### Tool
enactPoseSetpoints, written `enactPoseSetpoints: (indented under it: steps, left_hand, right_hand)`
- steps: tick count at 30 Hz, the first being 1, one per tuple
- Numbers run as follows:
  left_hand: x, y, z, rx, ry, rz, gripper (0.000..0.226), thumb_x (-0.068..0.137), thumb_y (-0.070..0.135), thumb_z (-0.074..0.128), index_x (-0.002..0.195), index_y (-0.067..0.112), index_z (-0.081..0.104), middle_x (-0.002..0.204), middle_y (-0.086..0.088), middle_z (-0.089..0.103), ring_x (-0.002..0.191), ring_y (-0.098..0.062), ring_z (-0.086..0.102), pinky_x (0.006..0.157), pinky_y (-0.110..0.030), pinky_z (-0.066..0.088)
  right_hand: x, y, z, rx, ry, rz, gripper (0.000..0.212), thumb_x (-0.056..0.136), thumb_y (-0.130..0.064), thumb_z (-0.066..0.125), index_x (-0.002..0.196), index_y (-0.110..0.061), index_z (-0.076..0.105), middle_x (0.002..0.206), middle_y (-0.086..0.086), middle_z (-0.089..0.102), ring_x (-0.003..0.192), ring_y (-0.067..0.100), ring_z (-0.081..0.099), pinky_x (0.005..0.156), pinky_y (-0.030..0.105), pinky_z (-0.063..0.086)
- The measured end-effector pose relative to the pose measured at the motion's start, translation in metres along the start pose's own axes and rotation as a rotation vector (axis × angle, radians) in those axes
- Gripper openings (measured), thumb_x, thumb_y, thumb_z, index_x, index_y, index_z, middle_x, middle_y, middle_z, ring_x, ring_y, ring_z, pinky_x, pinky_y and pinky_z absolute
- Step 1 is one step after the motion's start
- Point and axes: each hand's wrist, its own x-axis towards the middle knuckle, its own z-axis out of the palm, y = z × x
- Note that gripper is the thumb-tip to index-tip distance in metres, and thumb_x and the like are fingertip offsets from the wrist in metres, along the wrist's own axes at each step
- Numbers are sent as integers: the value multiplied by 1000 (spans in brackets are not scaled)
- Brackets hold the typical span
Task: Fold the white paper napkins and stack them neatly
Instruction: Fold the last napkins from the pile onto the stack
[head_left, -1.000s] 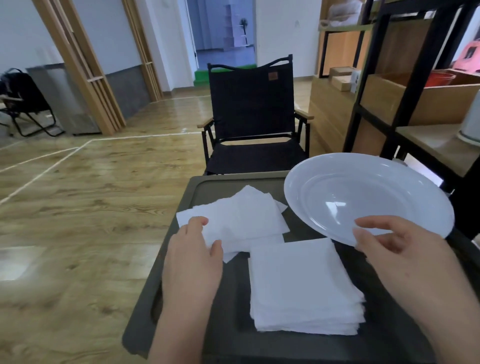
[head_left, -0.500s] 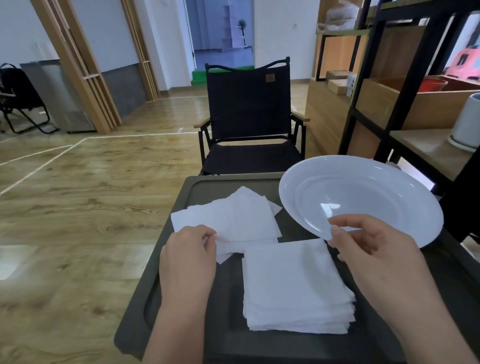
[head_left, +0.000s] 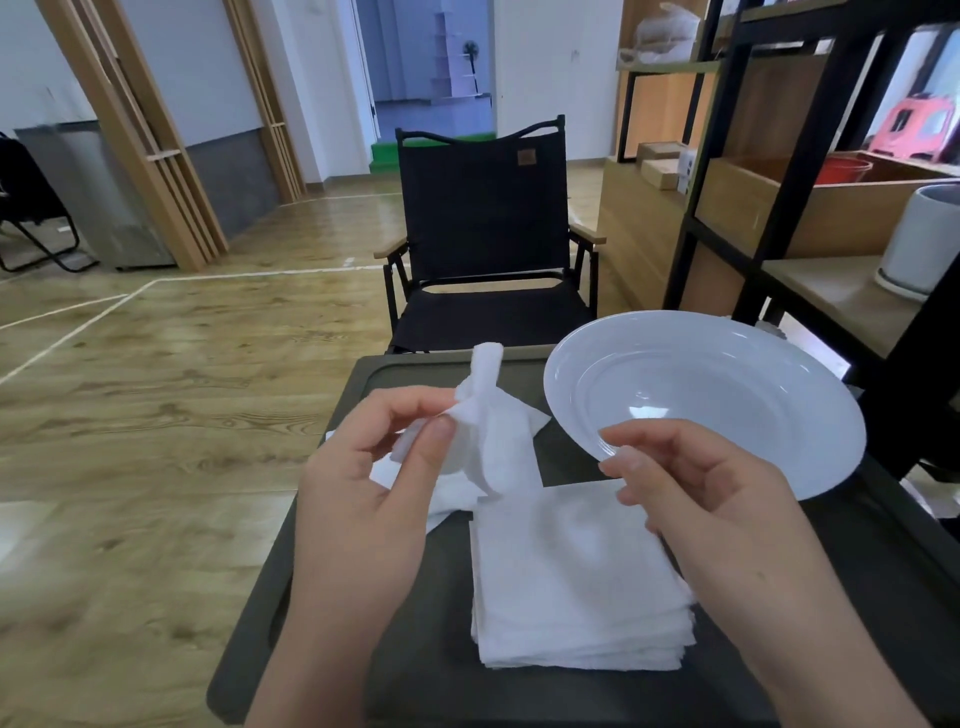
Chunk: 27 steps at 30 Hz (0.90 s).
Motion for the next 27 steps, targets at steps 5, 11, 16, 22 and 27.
enactPoseSetpoints:
  steps: [5, 11, 16, 22, 27]
  left_hand:
    - [-3, 18, 0, -297, -133, 29, 8, 84, 23, 69, 83, 32, 69, 98, 7, 74, 88, -10, 68, 76, -20, 52]
    - [-10, 32, 6, -561, -214, -288, 11, 81, 23, 74, 74, 28, 68, 76, 4, 70, 58, -11, 62, 49, -25, 50]
    - [-11, 38, 12, -583, -239, -476, 21, 75, 7, 67, 73, 28, 68, 68, 2, 65, 54, -16, 53, 57, -31, 44]
    - [-10, 36, 21, -395, -198, -564, 24, 85, 4, 66, 93, 27, 67, 81, 3, 69, 56, -14, 58, 45, -28, 45]
    - [-10, 19, 17, -90, -168, -528, 7, 89, 21, 60, 88, 17, 65, 91, -9, 73, 70, -22, 60, 65, -39, 46]
  right_hand:
    - [-1, -4, 0, 22, -38, -87, 36, 74, -47, 65, 110, -50, 63, 111, -22, 68, 100, -5, 63, 79, 19, 48]
    - [-3, -9, 0, 141, -161, -138, 59, 69, -55, 76, 119, -66, 48, 120, -26, 65, 112, -2, 62, 95, 32, 51]
    - [-6, -8, -1, 148, -181, -319, 60, 63, -42, 79, 116, -59, 57, 115, -12, 69, 109, 11, 66, 86, 28, 57]
    - [-7, -7, -1, 184, -33, -321, 39, 67, -24, 86, 94, -48, 72, 96, -4, 70, 87, 12, 69, 74, 20, 57]
    - [-5, -6, -4, 191, 2, -242, 36, 62, -31, 75, 96, -43, 73, 96, -1, 73, 85, 18, 72, 71, 25, 60]
